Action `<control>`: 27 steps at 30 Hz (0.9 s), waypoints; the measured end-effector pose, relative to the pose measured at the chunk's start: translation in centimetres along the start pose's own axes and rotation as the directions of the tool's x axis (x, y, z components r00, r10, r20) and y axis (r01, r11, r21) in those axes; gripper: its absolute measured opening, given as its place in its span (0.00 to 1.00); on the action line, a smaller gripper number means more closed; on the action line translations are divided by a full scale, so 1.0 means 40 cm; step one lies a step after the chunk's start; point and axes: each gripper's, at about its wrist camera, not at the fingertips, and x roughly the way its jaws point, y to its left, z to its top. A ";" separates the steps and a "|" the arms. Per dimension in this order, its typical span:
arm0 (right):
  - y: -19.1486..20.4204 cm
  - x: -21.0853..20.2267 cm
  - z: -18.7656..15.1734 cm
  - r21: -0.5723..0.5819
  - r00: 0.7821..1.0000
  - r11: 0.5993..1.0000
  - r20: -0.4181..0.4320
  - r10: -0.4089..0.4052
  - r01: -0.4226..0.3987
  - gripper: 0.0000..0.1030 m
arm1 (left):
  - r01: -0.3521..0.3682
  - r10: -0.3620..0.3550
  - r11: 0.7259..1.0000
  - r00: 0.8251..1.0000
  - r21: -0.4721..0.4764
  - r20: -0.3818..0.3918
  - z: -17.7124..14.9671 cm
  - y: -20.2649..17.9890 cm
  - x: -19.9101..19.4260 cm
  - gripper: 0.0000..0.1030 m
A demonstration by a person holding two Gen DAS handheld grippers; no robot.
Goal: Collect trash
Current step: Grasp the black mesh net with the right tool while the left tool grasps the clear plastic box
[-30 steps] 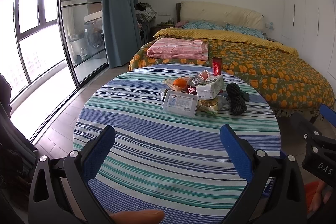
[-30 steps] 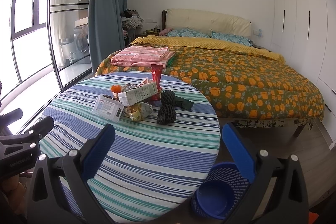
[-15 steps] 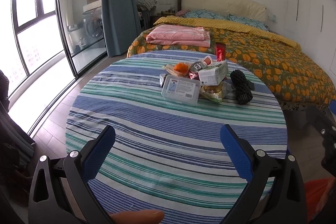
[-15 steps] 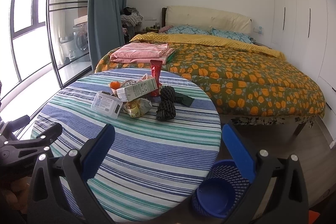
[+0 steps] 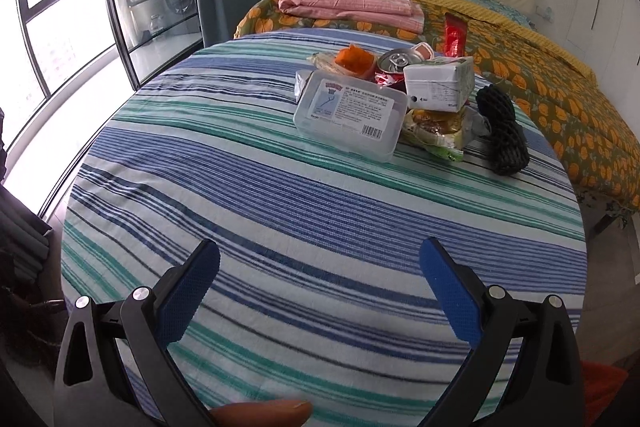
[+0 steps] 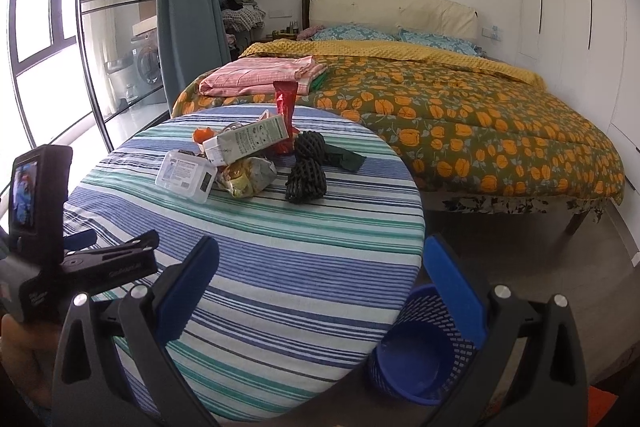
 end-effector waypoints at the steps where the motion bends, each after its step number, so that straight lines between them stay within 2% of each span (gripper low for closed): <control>1: 0.000 0.006 -0.001 0.001 1.000 1.000 -0.006 0.002 -0.002 0.96 | -0.003 0.003 1.000 1.000 -0.002 -0.010 0.008 -0.005 0.019 0.96; 10: -0.024 0.056 -0.006 0.022 0.999 1.000 -0.048 0.008 -0.007 0.96 | -0.068 0.067 0.997 0.997 -0.036 -0.040 0.121 -0.074 0.161 0.96; 14: -0.030 0.079 -0.008 0.030 0.998 1.000 -0.060 0.007 -0.006 0.96 | -0.098 0.096 0.994 0.994 -0.056 -0.051 0.155 -0.068 0.202 0.96; 19: -0.033 0.098 -0.008 0.034 0.997 0.999 -0.075 0.004 -0.002 0.96 | -0.120 0.115 0.988 0.992 -0.101 -0.056 0.158 0.024 0.201 0.96; 25: -0.017 0.122 -0.012 0.025 0.996 1.000 -0.093 0.009 -0.006 0.96 | -0.209 0.204 0.970 0.977 -0.120 -0.056 0.131 0.218 0.177 0.96; 27: -0.010 0.133 -0.014 0.022 0.995 1.000 -0.104 0.014 -0.012 0.96 | -0.216 0.210 0.968 0.976 -0.125 -0.066 0.120 0.272 0.170 0.96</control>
